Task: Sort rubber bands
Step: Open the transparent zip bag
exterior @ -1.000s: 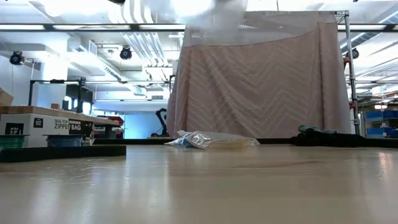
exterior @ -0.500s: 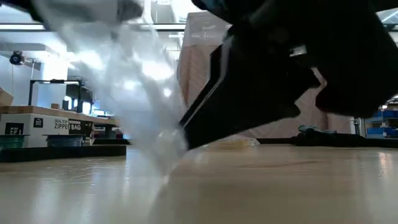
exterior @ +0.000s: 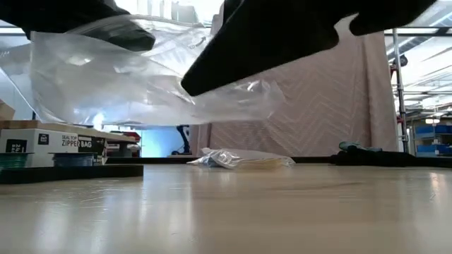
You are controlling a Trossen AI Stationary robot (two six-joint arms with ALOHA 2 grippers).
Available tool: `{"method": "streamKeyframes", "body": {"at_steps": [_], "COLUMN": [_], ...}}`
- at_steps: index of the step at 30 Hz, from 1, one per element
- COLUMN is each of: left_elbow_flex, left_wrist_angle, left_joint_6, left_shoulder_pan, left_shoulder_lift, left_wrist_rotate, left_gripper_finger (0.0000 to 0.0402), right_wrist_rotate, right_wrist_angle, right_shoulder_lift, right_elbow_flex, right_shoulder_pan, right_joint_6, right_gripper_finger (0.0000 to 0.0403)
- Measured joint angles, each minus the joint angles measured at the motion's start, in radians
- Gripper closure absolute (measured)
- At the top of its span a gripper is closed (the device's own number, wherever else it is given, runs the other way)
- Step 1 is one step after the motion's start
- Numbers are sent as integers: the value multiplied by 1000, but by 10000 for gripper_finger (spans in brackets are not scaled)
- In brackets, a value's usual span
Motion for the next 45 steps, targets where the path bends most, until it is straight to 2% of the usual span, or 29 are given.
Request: {"method": "streamKeyframes", "body": {"at_steps": [10,16,22,27,37,40,45], "left_elbow_flex": [0,0,-1,-1,1,3,3], "left_wrist_angle": [-32,-175,-312,-295,-231,-190,-170], "left_joint_6": [11,-174,-320,-325,-340,-339,-333], "left_shoulder_pan": [10,43,81,107,111,111,111], "left_shoulder_lift": [0,1,23,90,190,214,230], "left_wrist_rotate": [0,2,71,109,118,114,115], "left_gripper_finger": [402,392,361,338,316,315,322], "right_wrist_rotate": [0,1,-47,-137,-149,-189,-184], "right_wrist_angle": [23,56,64,13,-176,-204,-281], "right_shoulder_lift": [18,77,79,70,68,68,68], "right_elbow_flex": [-15,-15,-15,4,161,199,256], "right_shoulder_pan": [-15,-46,-66,-66,-41,-43,-48], "right_joint_6": [0,2,31,30,-90,-130,-179], "right_gripper_finger": [155,155,155,151,147,147,147]}}
